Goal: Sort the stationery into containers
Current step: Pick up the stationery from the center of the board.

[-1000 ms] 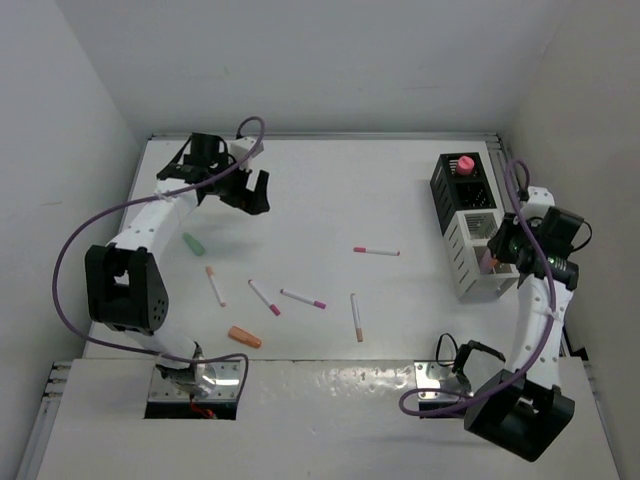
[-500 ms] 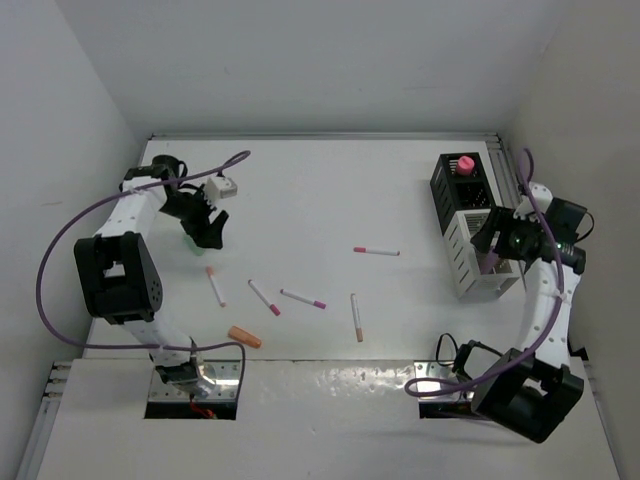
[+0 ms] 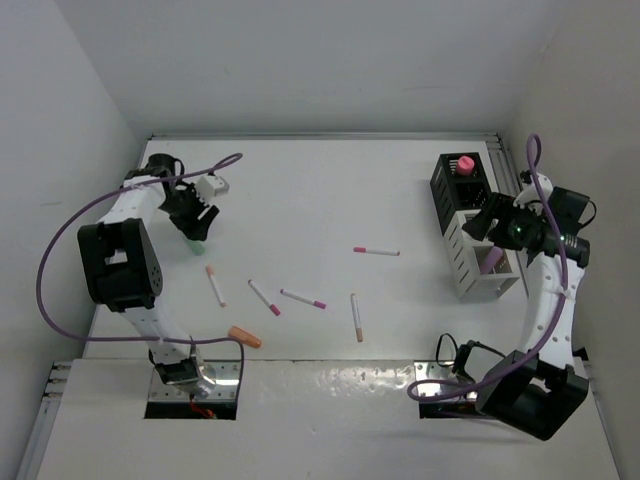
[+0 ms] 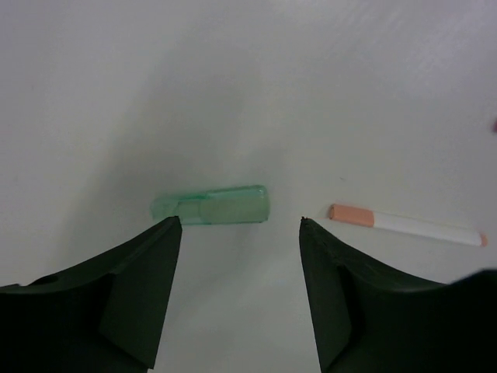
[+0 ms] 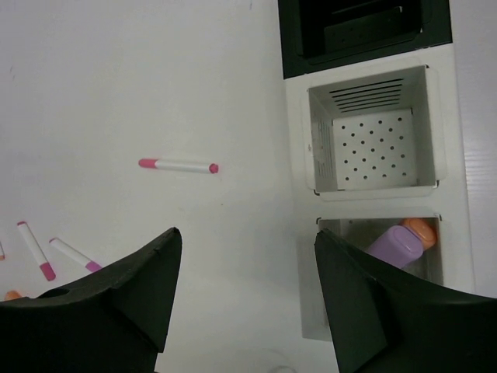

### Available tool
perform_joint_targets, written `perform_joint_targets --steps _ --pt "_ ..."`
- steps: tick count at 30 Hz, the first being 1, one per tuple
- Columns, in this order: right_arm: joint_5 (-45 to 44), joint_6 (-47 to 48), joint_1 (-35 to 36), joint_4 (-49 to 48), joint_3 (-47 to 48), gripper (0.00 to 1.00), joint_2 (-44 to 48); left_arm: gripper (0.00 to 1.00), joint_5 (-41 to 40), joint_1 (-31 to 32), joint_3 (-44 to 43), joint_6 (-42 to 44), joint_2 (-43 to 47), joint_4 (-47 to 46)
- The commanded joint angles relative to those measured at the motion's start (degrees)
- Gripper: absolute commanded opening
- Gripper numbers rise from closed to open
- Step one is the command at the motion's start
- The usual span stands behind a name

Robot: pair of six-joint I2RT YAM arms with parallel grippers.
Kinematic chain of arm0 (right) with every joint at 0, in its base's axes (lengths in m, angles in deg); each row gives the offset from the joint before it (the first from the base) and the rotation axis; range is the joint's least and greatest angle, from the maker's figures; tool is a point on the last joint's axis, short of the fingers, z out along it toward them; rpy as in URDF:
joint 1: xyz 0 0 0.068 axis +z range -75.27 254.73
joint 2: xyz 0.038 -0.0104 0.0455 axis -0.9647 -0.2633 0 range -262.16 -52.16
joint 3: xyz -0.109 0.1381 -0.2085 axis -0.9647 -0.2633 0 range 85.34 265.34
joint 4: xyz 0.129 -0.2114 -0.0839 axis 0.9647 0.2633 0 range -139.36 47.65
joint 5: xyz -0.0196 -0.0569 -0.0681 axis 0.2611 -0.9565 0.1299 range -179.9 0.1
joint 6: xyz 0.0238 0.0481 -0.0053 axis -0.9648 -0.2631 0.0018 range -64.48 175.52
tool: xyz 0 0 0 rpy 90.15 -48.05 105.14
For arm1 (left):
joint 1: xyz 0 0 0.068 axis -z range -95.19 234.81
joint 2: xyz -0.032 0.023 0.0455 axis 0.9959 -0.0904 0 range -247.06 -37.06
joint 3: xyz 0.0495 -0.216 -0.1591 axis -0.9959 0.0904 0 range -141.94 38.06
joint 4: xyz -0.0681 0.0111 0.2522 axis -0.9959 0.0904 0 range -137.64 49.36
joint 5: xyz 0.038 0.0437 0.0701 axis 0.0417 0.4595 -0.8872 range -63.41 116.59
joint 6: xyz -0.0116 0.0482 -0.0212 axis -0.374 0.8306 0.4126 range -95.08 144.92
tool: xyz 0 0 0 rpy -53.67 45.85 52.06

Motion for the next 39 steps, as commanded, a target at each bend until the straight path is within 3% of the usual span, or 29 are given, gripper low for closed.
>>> perform_joint_targets --steps 1,5,6,10,17,32,35,39 --pt "0.6 -1.2 1.1 -0.7 1.9 0.68 1.1 0.66 -7.4 -1.3 -1.7 -17.4 -2.1 -4.1" --pt "0.2 -1.5 1.8 -1.1 1.3 0.68 1.3 0.67 -4.4 -3.3 1.8 -28.5 1.0 -5.6" --pt "0.2 -1.5 2.0 -1.3 1.2 0.68 1.3 0.7 -6.7 -3.2 3.9 -36.2 4.4 -10.5" --pt "0.1 -1.3 2.1 -1.6 0.2 0.68 1.7 0.75 -15.0 -0.7 9.0 -48.6 8.3 -15.4" --pt "0.3 0.6 2.1 -1.1 0.3 0.68 2.3 0.75 -21.3 -0.4 6.4 -60.8 1.3 -15.3" --pt "1.0 2.0 2.0 -0.4 0.0 0.68 2.8 0.58 -21.1 0.1 7.8 -67.3 -9.3 -16.8" --pt "2.8 1.9 2.2 -0.9 0.9 0.68 2.4 0.51 -19.3 0.1 9.4 -65.4 -8.8 -18.9" --pt "4.0 2.2 5.4 -1.9 2.1 0.68 1.8 0.27 -13.6 0.0 8.5 -59.7 -7.4 -20.8"
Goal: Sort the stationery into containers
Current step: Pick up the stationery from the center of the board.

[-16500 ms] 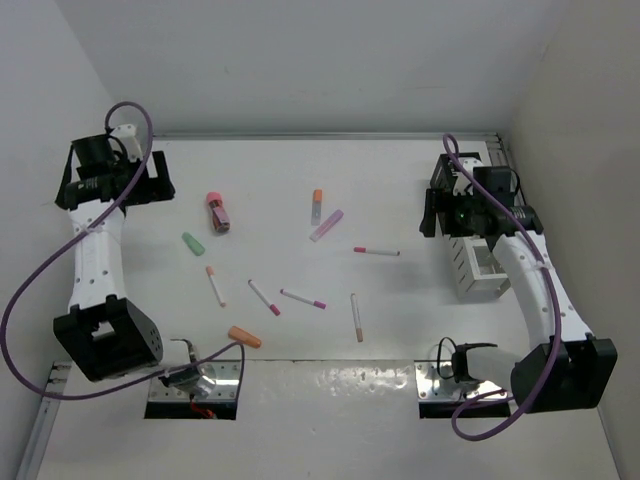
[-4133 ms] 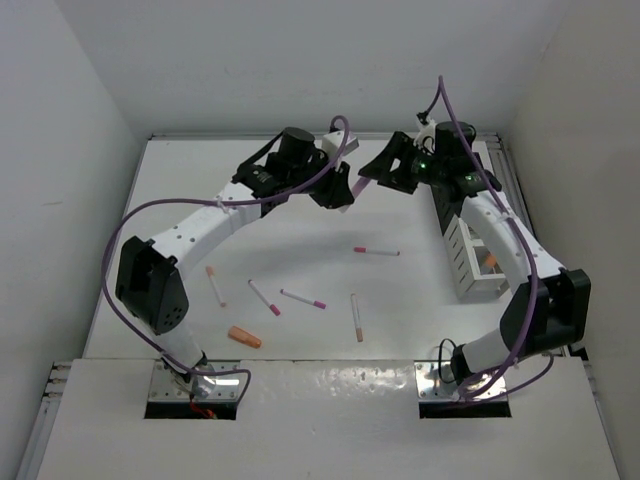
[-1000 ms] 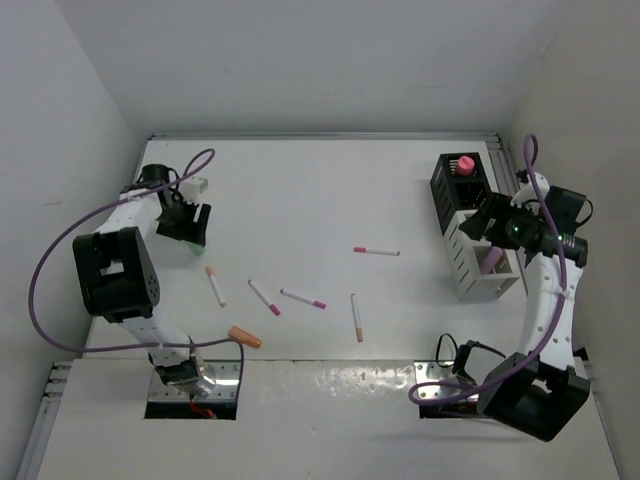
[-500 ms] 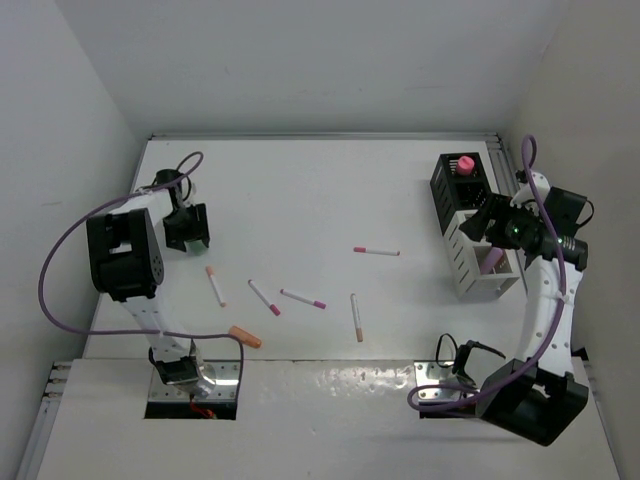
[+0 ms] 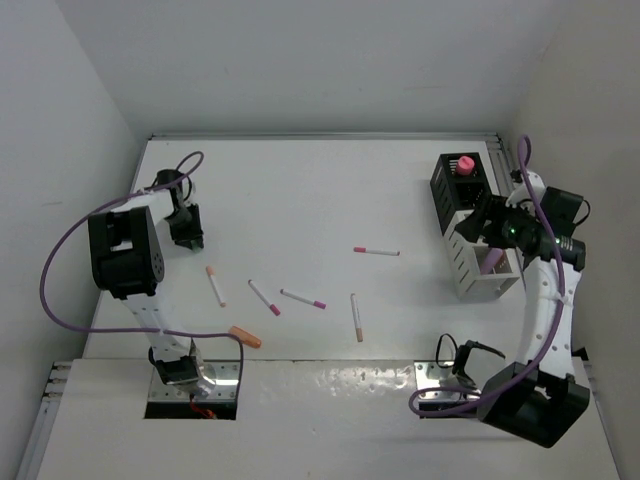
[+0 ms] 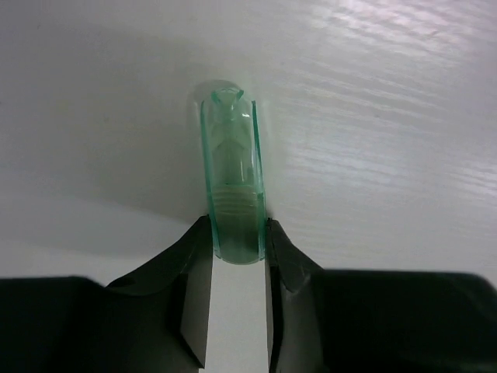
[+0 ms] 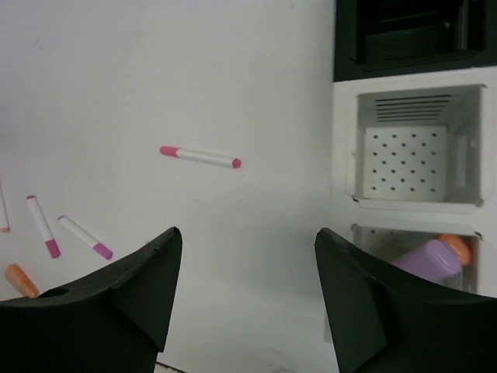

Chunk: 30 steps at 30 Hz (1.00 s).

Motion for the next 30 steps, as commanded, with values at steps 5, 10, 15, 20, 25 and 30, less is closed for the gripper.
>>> perform_joint_targets --steps 5,10,15,20,25,30 --pt "1.6 -3.7 10.0 -2.6 7.0 0.65 -3.6 0.19 26.0 0.3 -3.3 8.6 5.0 -5.0" --pt "3.4 -13.3 18.8 -3.8 13.8 0.65 -9.3 0.09 54.6 3.9 -1.0 6.5 16.1 -16.4" --pt "3.7 -22.4 27.3 -8.9 20.0 0.67 -14.3 0.04 56.4 15.0 -2.5 1.1 22.1 -22.9" --pt "-2.6 -30.3 32.9 -12.5 29.1 0.71 -19.8 0.04 51.1 24.2 -8.6 -1.0 23.6 -23.8" --pt "-4.8 -34.2 40.1 -17.9 31.8 0.71 -22.8 0.05 46.7 29.8 -10.8 -0.4 23.6 -25.0" --pt "-6.2 -34.7 43.4 -17.8 32.4 0.71 -24.7 0.06 44.3 33.9 -12.5 3.0 22.3 -22.8"
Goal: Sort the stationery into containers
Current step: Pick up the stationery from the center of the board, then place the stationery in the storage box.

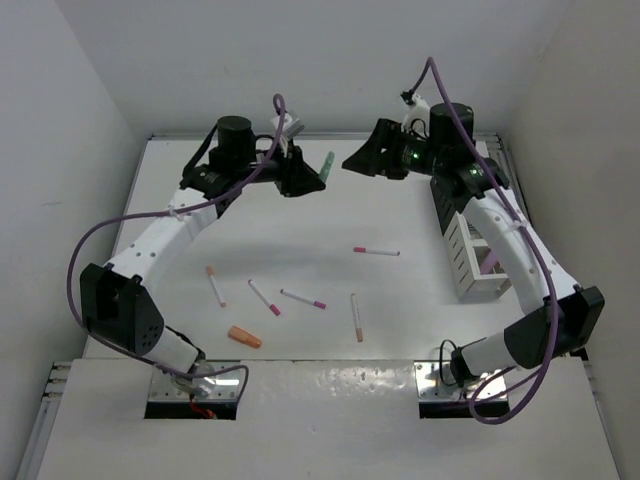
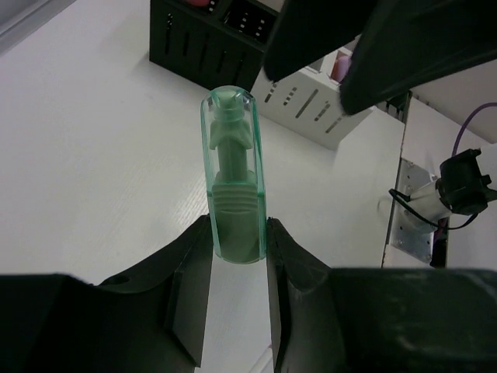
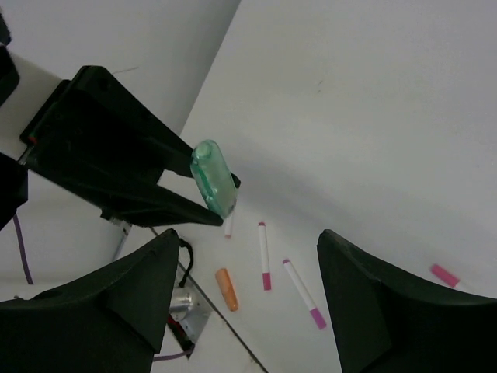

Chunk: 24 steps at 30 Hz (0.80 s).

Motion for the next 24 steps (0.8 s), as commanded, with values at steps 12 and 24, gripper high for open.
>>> perform_joint_targets --steps 12,24 --pt "-1.9 -4.3 4.0 -5.9 2.2 0.63 -4.4 0.07 -6.8 8.2 -5.0 10.2 -1.8 4.0" --pt "-0.3 -2.2 4.6 -6.0 -2.2 0.03 -3.0 0.28 -10.8 8.5 -6.5 10.1 -2.7 4.7"
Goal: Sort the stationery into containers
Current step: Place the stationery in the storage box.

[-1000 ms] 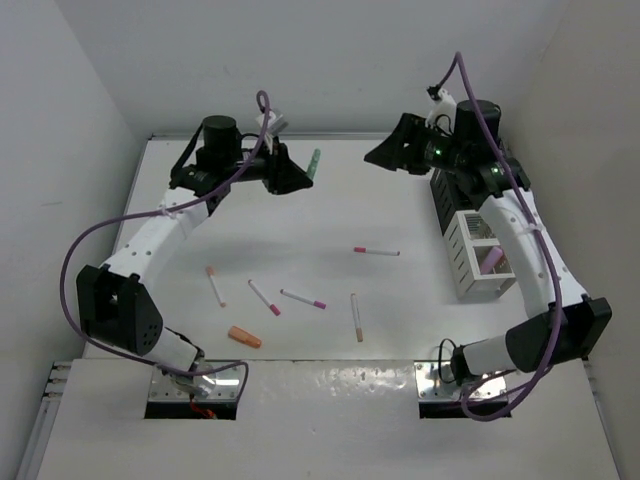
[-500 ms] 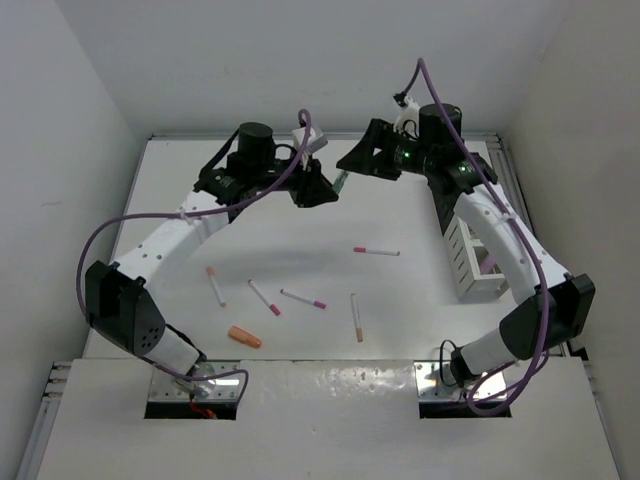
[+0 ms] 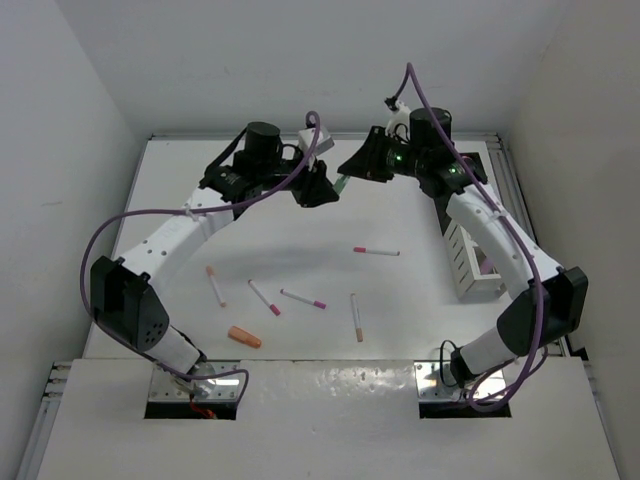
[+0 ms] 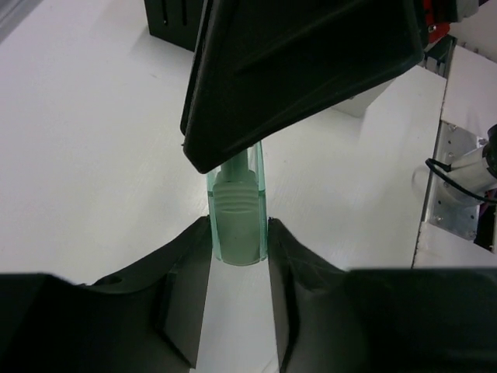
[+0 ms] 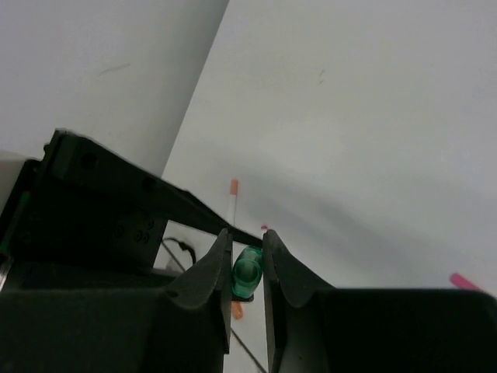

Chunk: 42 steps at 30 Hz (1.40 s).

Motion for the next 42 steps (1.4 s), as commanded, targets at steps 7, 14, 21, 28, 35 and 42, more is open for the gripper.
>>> perform_joint_targets --steps 7,14,21,28,35,42 --pt "1.2 10.2 -12.7 4.6 -5.1 0.0 8.8 1.0 -15.2 -0.3 -2.9 -0.7 2.1 2.6" --pt "2.2 25.3 -37.2 9.3 -12.7 0.0 17.8 1.0 -11.0 -7.9 -4.7 6.6 -1.3 14.6" --pt "-3.0 34.0 -47.4 7.3 -19.3 0.0 17.9 1.0 -2.6 -14.8 1.3 3.6 -3.8 13.7" --pt "-3.9 33.8 -47.9 1.2 -22.1 0.0 13.1 0.99 -5.1 -16.0 4.1 9.9 -1.7 16.3" --pt "-6.3 35.0 -46.6 -1.6 -23.6 0.09 8.5 1.0 -0.2 -20.2 9.1 27.0 2.0 24.9" --pt "-6.8 36.1 -45.8 2.2 -23.3 0.54 9.1 0.98 5.9 -23.1 12.9 64.7 3.6 46.7"
